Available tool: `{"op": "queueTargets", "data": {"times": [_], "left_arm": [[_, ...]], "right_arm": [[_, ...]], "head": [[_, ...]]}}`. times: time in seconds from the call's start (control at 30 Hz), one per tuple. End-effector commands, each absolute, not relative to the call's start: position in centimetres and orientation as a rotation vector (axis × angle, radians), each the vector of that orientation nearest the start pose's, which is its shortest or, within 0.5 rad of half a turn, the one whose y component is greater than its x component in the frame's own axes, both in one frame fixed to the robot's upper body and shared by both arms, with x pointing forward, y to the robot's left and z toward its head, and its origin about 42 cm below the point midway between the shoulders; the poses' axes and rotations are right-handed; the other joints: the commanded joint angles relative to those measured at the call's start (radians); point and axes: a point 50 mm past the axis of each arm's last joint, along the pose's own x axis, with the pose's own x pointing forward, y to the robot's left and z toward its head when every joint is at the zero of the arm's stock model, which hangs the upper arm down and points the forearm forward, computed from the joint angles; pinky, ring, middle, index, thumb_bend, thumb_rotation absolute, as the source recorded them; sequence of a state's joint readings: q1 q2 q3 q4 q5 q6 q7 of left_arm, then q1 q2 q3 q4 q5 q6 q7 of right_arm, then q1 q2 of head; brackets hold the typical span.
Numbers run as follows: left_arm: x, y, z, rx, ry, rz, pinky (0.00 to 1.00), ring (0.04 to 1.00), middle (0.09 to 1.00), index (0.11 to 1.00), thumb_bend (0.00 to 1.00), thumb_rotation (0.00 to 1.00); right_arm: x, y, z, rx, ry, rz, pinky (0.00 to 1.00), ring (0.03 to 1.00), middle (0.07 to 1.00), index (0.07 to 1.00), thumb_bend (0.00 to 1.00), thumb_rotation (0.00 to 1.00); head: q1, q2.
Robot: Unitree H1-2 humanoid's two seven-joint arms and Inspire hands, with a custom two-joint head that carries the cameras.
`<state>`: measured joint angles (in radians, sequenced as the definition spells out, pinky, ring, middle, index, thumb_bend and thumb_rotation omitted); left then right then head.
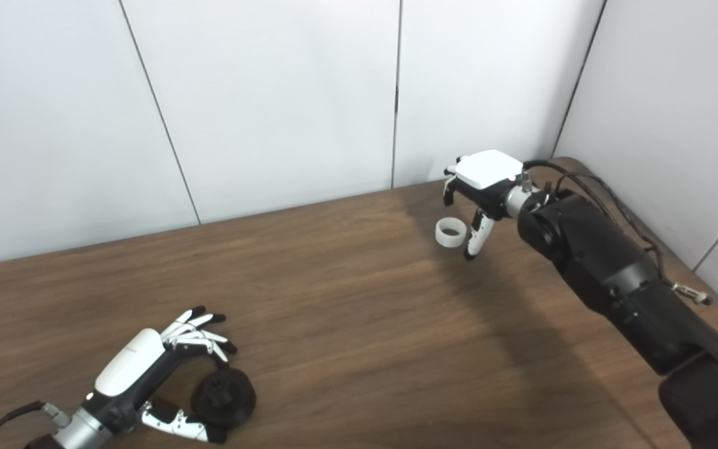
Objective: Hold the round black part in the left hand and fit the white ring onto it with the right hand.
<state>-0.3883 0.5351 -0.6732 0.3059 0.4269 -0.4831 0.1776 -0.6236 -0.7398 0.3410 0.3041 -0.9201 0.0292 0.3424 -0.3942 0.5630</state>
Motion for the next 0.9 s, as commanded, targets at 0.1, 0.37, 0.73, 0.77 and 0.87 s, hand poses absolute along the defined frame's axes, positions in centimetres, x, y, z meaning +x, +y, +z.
{"op": "queueTargets", "data": {"times": [0.1, 0.37, 0.73, 0.77, 0.87], "left_arm": [[35.2, 24.4, 12.1, 0.962, -0.504, -0.669, 1.0, 0.917, 0.696, 0.483, 0.52, 0.06], [34.9, 24.1, 12.0, 0.958, -0.507, -0.677, 1.0, 0.919, 0.694, 0.483, 0.52, 0.06], [34.9, 24.1, 12.0, 0.954, -0.504, -0.676, 1.0, 0.919, 0.693, 0.482, 0.52, 0.06], [34.9, 24.2, 12.0, 0.953, -0.503, -0.675, 1.0, 0.919, 0.693, 0.482, 0.52, 0.06], [34.8, 24.2, 12.1, 0.953, -0.506, -0.671, 1.0, 0.915, 0.69, 0.482, 0.52, 0.06]], "right_arm": [[46.3, -37.1, 30.1, -1.794, -0.046, 0.149, 1.0, 1.0, 0.953, 0.726, 1.0, 0.28], [46.6, -37.0, 29.5, -1.788, -0.066, 0.151, 1.0, 1.0, 0.942, 0.718, 0.99, 0.27], [46.6, -37.0, 29.1, -1.784, -0.073, 0.152, 1.0, 1.0, 0.932, 0.697, 0.92, 0.26], [46.6, -37.0, 29.1, -1.782, -0.075, 0.153, 1.0, 1.0, 0.931, 0.694, 0.92, 0.26], [46.5, -37.1, 28.9, -1.777, -0.075, 0.155, 1.0, 1.0, 0.928, 0.686, 0.91, 0.26]], "head": [[0.006, 0.0], [0.011, -0.002], [0.015, 0.001], [0.015, 0.001], [0.014, 0.002]]}}
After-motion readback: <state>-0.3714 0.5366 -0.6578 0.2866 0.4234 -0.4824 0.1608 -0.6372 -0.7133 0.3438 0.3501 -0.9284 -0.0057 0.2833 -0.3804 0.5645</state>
